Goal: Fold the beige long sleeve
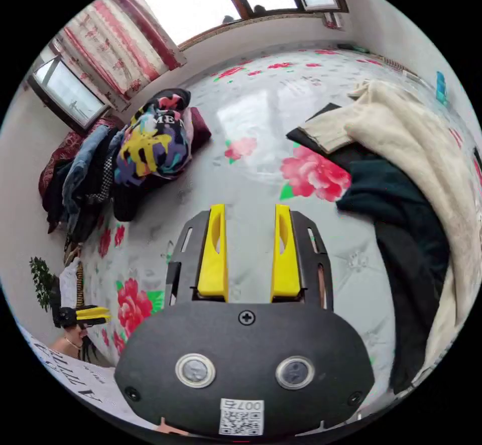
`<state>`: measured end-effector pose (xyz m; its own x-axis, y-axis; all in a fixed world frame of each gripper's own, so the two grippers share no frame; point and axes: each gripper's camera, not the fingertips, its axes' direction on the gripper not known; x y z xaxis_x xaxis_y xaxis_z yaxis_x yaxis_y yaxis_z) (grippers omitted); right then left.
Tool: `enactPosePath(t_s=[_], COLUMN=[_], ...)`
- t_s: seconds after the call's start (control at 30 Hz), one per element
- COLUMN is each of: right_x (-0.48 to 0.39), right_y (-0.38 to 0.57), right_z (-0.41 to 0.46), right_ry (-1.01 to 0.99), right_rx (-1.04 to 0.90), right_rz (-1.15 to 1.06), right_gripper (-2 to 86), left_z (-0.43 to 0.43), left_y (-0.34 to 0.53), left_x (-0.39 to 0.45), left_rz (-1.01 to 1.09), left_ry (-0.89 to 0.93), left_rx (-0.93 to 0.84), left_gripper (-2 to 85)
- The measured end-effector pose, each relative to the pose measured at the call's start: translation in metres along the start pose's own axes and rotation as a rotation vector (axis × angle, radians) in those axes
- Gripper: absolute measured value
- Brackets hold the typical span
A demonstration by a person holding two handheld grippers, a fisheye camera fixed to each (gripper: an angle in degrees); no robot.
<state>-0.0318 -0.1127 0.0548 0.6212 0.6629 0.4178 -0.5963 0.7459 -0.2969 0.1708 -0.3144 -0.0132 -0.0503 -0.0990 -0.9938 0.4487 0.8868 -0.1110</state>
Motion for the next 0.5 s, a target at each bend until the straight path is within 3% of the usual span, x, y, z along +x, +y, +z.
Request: enactPosePath(t_s=[0.1,0.17,0.23,0.33,0.37,0.5], right_x=[0.086,0.138,0.168,0.211,0.212,0.222], right_y=[0.067,0.097,0.109,0.13,0.139,0.149], right_z=[-0.057,-0.111,-0.133,-0.104,-0.116,-0.131], right_ry=[0.302,0.484,0.53,0.409,0.388,0.289], right_rx=[0.007,0.066,0.048,-0.242,-0.127,-0.089], right_rz=[0.192,0.312,0.345,0.376,0.405,0.547], right_gripper=[10.2,9.5,9.0,7.5,6.8,4.5], left_z=[0.011,0.011,0.011,0.007,0.005,-0.003], left_y=[0.003,0.003,-0.001,-0.009,-0.01,-0.007], left_x=[0.022,0.037,0.048,0.04,0.033,0.026], left_rz=[0.024,0.046,0.111,0.116,0.117,0.174], left_ry=[0.043,-0.04,-0.112,-0.087,-0.063,-0.066], left_rx=[-0.043,-0.018,-0.021,-0.039,-0.039,-0.014], left_gripper=[8.8,8.4,8.0,8.0,8.0,7.9])
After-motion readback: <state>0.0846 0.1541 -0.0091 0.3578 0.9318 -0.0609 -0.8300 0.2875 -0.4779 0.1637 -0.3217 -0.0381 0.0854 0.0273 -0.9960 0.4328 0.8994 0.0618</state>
